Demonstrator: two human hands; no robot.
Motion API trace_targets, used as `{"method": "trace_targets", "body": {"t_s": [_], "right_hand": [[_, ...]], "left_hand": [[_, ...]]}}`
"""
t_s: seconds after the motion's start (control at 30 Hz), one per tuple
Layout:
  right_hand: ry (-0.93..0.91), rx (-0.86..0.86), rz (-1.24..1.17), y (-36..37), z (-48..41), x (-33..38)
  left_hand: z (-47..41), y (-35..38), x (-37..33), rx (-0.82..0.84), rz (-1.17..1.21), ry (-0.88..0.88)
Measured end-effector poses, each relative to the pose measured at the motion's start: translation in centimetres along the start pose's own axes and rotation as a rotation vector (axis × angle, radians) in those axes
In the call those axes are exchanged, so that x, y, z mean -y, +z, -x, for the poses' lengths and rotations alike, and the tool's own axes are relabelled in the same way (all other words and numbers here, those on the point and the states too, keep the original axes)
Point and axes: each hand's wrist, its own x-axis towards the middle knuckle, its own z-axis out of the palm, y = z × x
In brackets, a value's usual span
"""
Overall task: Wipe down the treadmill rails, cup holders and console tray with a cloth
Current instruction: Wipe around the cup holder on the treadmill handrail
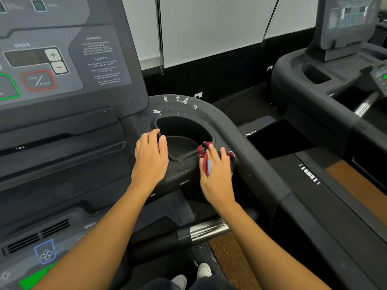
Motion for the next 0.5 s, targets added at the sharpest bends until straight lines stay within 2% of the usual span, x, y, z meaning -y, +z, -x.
{"method": "trace_targets", "body": {"t_s": [0.2,0.3,0.4,0.5], "right_hand": [[-0.224,0.105,0.01,2.4,2.4,1.9],[-0.277,0.082,0.09,1.6,2.0,1.5],[-0.162,-0.01,0.244,-0.8,-0.2,-0.6],[-0.017,0.065,0.231,-1.8,-1.5,-1.1]], "left_hand": [[0.1,0.0,0.0,0.008,0.013,0.014],[0.3,-0.1,0.0,0.005,0.01,0.017],[0.5,-0.3,0.0,0.012,0.01,0.007],[0.5,-0.2,0.1,0.021,-0.027,0.013]]}}
